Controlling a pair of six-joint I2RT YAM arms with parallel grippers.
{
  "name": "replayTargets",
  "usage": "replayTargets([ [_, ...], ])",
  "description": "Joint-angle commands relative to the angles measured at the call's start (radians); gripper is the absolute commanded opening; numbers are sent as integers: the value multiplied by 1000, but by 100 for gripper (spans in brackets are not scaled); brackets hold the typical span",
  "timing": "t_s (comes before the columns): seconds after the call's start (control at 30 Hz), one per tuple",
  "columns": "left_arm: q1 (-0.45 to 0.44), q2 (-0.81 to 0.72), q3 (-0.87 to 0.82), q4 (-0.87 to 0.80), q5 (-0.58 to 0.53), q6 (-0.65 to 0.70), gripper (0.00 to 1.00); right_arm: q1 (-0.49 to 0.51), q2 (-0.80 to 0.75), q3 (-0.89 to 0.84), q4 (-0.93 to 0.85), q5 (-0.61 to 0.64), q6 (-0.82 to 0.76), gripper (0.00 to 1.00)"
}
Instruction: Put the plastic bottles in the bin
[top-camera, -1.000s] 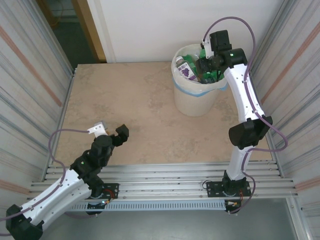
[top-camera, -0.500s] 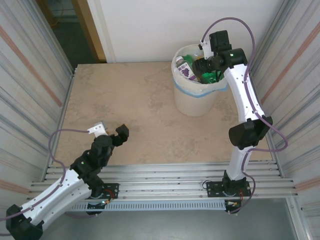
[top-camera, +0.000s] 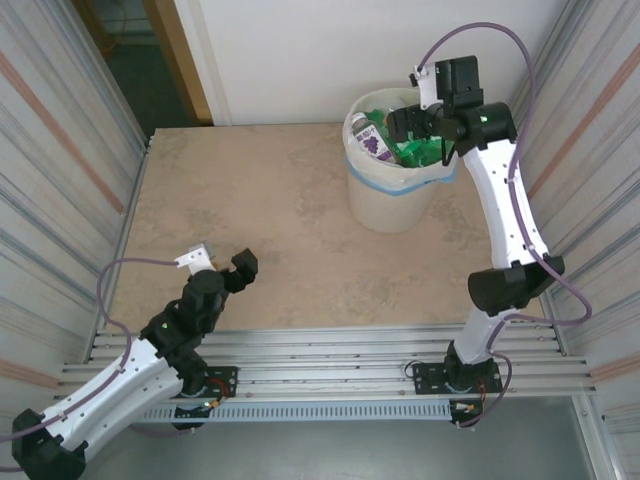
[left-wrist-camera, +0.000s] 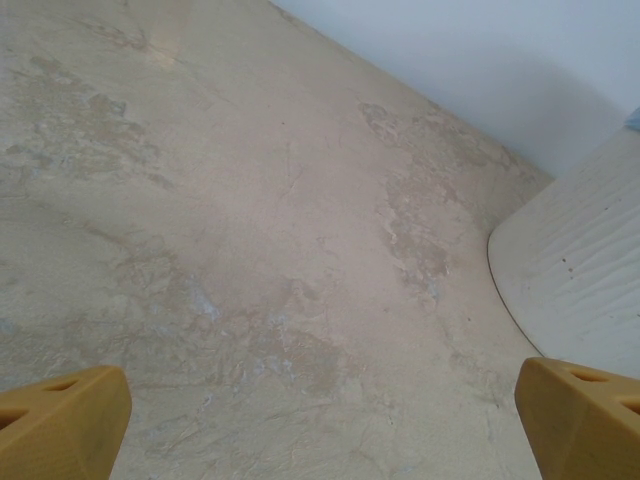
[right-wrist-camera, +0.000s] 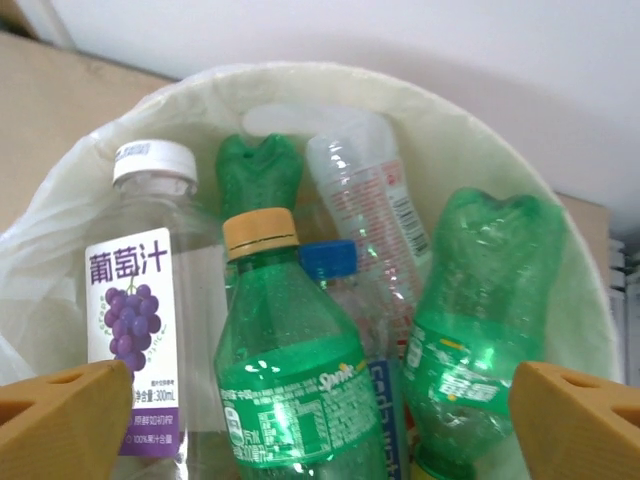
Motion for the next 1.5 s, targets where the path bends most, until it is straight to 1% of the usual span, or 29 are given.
replayTargets([
  [0.0, 6, -23, 40, -27, -53, 19, 99, 7, -110, -110, 97, 98, 42, 98],
  [0.1, 8, -50, 54, -64, -79, 43, 99, 6, -227, -282, 199, 153, 70, 98],
  [0.2, 9, -80, 66, -102, -107, 64, 99, -3, -367, -506, 319, 216, 104, 98],
  [0.3, 11, -110, 74, -141, -134, 84, 99, -30, -514, -737, 444, 249, 154, 98],
  [0.4, 16, -139, 86, -189, -162, 99, 99, -62, -643, -929, 522, 254, 188, 98],
  [0.47, 23, -158, 97, -233, -182, 104, 99, -75, -707, -1022, 550, 289, 202, 98],
  [0.57, 31, -179, 116, -291, -219, 122, 99, -100, -757, -1137, 560, 332, 229, 98],
  [0.67, 35, -198, 130, -311, -259, 175, 99, -115, -795, -1234, 569, 311, 254, 98],
  [0.8, 58, -210, 123, -267, -331, 291, 99, -132, -808, -1378, 637, 305, 296, 98],
  [0.87, 93, -206, 115, -229, -325, 360, 99, -150, -816, -1445, 691, 280, 312, 98],
  [0.93, 145, -197, 106, -203, -293, 415, 99, -160, -824, -1514, 761, 270, 316, 98],
  [1.03, 269, -167, 85, -174, -195, 466, 99, -170, -829, -1604, 871, 289, 318, 98],
  [1.13, 418, -122, 43, -100, -36, 501, 99, -179, -815, -1656, 958, 304, 320, 98],
  [1.27, 605, -53, -63, 118, 197, 509, 99, -183, -782, -1722, 1091, 310, 320, 98],
  [1.33, 667, -25, -105, 227, 269, 499, 99, -183, -779, -1769, 1183, 301, 322, 98],
  [1.37, 690, -16, -120, 277, 303, 523, 99, -184, -781, -1795, 1234, 296, 323, 98],
  [1.4, 700, -3, -133, 320, 315, 544, 99, -185, -781, -1814, 1273, 289, 323, 98],
  [1.47, 702, 24, -166, 413, 297, 608, 99, -193, -772, -1841, 1344, 267, 318, 98],
])
